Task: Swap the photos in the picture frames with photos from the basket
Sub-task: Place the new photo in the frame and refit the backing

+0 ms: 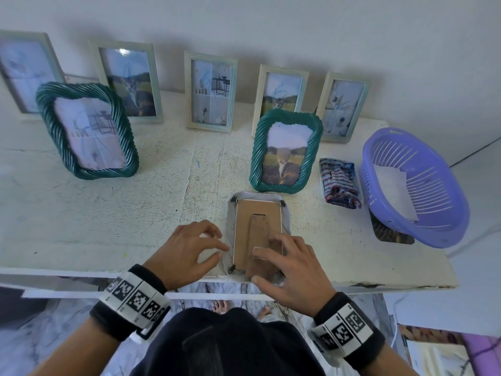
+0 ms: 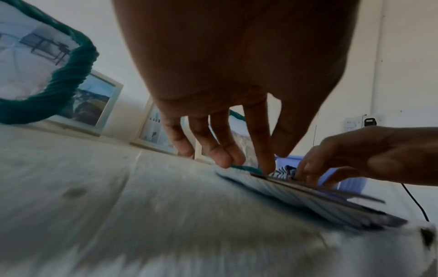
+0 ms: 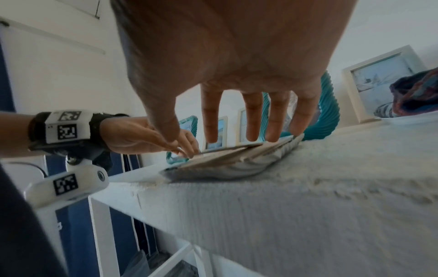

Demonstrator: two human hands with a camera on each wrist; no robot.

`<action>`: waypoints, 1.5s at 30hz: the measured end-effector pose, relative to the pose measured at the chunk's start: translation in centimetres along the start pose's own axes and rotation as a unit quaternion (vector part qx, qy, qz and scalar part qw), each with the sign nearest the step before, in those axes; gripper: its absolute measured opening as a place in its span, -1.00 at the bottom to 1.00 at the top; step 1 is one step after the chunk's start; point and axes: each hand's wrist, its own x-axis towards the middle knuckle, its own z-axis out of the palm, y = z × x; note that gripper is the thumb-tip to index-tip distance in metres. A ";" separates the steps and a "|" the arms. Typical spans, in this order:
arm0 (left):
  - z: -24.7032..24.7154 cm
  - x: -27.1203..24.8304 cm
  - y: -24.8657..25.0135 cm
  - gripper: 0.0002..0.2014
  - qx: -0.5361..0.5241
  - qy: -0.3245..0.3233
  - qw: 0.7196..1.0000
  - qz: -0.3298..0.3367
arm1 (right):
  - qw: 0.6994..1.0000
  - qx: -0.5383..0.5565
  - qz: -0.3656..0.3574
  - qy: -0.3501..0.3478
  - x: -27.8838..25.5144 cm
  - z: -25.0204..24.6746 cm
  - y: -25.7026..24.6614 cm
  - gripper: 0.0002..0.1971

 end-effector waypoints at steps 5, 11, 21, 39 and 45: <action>-0.8 4.6 1.9 -0.62 0.061 -0.007 0.997 0.036 | 0.997 0.054 0.045 0.038 2.8 -1.8 1.0 -0.48; -1.1 8.5 3.4 -0.26 0.195 -0.157 0.968 0.025 | 0.991 -0.007 0.130 0.027 5.9 -1.7 3.6 -0.24; -1.0 8.5 3.3 -0.36 0.240 -0.189 0.952 0.032 | 0.965 0.157 0.207 0.020 6.9 -1.4 4.4 -0.55; -1.4 8.3 2.1 -0.23 0.095 -0.206 0.974 0.003 | 0.988 0.025 0.153 0.003 5.9 -1.4 2.9 -0.42; -1.5 7.6 1.0 -0.16 0.051 -0.082 0.990 -0.107 | 0.988 -0.048 0.144 -0.042 5.0 -1.1 1.9 -0.23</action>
